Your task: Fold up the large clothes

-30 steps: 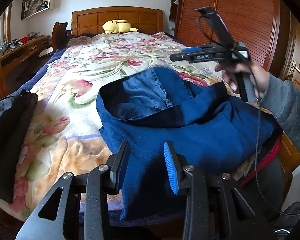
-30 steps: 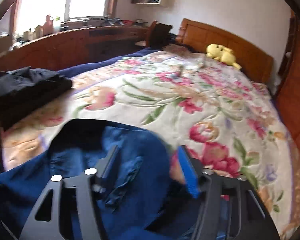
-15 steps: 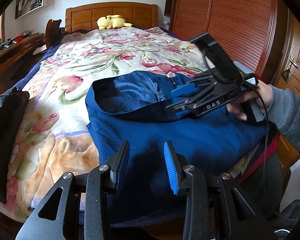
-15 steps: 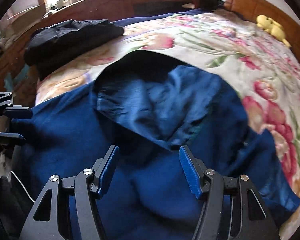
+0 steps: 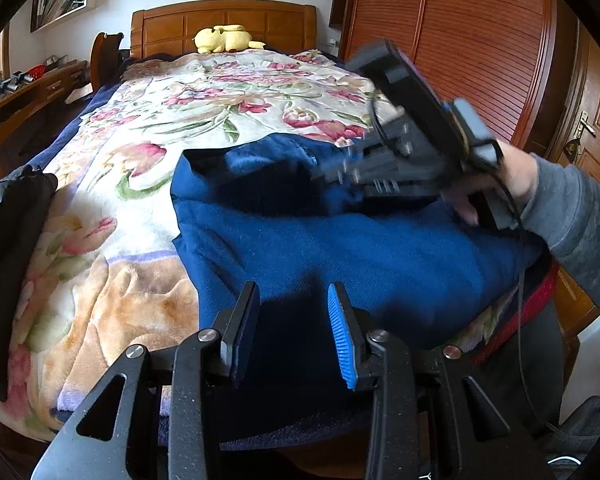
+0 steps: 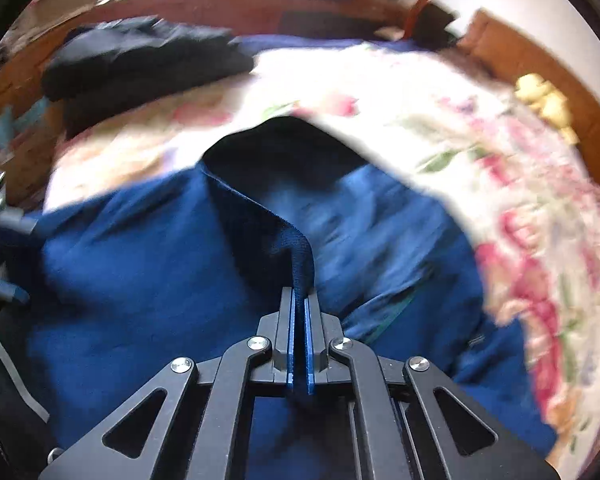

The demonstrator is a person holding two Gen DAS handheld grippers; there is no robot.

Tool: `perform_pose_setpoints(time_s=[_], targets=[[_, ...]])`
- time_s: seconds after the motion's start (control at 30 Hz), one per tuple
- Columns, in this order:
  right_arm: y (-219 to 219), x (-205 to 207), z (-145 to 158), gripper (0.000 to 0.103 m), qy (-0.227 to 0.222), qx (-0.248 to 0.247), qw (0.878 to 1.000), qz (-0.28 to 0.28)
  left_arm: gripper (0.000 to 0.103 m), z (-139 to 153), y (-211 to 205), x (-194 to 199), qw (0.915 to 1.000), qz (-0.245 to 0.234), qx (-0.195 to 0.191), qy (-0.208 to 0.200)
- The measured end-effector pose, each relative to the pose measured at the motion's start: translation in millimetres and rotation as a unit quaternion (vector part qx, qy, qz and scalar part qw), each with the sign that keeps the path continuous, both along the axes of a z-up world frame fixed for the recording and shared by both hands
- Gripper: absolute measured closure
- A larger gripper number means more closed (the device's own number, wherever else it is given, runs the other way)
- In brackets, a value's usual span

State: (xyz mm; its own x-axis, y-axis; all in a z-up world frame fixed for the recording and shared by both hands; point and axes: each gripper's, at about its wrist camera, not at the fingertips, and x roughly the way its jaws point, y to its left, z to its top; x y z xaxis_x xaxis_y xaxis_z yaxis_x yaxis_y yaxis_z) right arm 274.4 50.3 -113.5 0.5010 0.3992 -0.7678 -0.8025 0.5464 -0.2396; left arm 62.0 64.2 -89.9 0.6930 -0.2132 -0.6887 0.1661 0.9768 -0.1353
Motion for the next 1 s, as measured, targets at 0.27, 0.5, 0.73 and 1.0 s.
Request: perform_pose_setpoints(time_s=[0.27, 0.5, 0.73, 1.0], targets=[[-5, 56, 34, 0.089, -0.086, 0.049, 0.984, -0.150, 0.067, 0, -2, 2, 1.0000, 0.001, -0.002, 0.001], [-80, 52, 49, 0.038, -0.085, 0.096, 0.972, -0.199, 0.067, 1, -5, 7, 1.0000, -0.003, -0.004, -0.002], [-206, 67, 36, 0.038, -0.052, 0.057, 0.952, -0.296, 0.067, -4, -14, 15, 1.0000, -0.006, -0.004, 0.002], [-293, 110, -20, 0.038, 0.081, 0.102, 0.923, -0.362, 0.067, -15, -24, 27, 0.9997, -0.009, 0.011, 0.021]])
